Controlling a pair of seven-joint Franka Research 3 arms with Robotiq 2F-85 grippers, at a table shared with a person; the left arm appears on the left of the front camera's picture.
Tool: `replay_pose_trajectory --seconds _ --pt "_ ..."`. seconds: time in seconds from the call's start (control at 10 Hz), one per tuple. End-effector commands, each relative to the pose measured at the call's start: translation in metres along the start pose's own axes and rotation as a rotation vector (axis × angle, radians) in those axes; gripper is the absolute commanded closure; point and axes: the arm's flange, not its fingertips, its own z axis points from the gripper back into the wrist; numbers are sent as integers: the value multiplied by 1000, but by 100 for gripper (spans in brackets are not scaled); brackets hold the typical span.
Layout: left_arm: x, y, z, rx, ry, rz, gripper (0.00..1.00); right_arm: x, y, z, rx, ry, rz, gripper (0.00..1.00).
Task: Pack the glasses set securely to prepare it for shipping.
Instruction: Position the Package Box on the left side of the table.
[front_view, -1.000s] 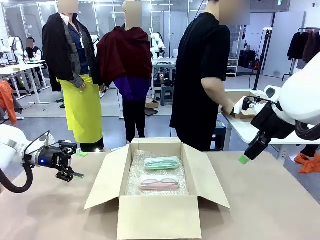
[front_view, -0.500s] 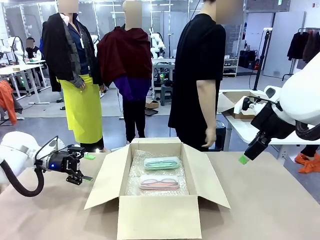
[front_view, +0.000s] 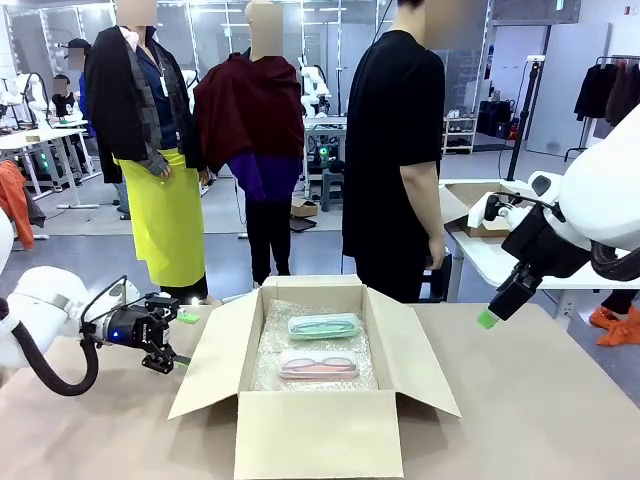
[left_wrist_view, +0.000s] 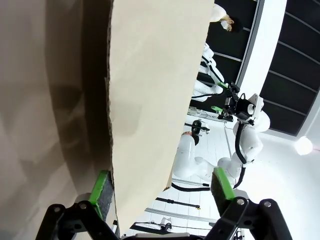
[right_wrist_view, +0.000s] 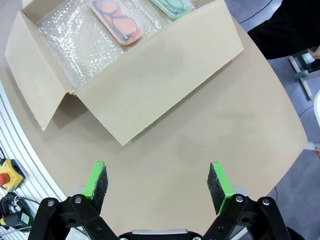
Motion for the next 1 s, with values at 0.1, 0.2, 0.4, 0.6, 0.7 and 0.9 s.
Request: replay_pose_trajectory --seconds 0.1,0.2,0.4,0.6,0.7,0.9 --pt "2 1 -9 -33 8 -35 0 5 2 1 -4 12 -23 0" --pt "2 1 -12 -40 19 -32 0 5 2 1 -4 12 -23 0" --pt "2 2 -14 -55 23 -34 8 5 2 1 -4 12 -23 0" --pt "0 0 -13 -88 45 -66 68 5 2 1 -4 12 -23 0" --pt "-1 -1 -11 -97 43 -78 100 5 2 1 -4 12 -23 0" --pt "-6 -7 -2 -115 35 -100 100 5 2 1 -4 12 -23 0"
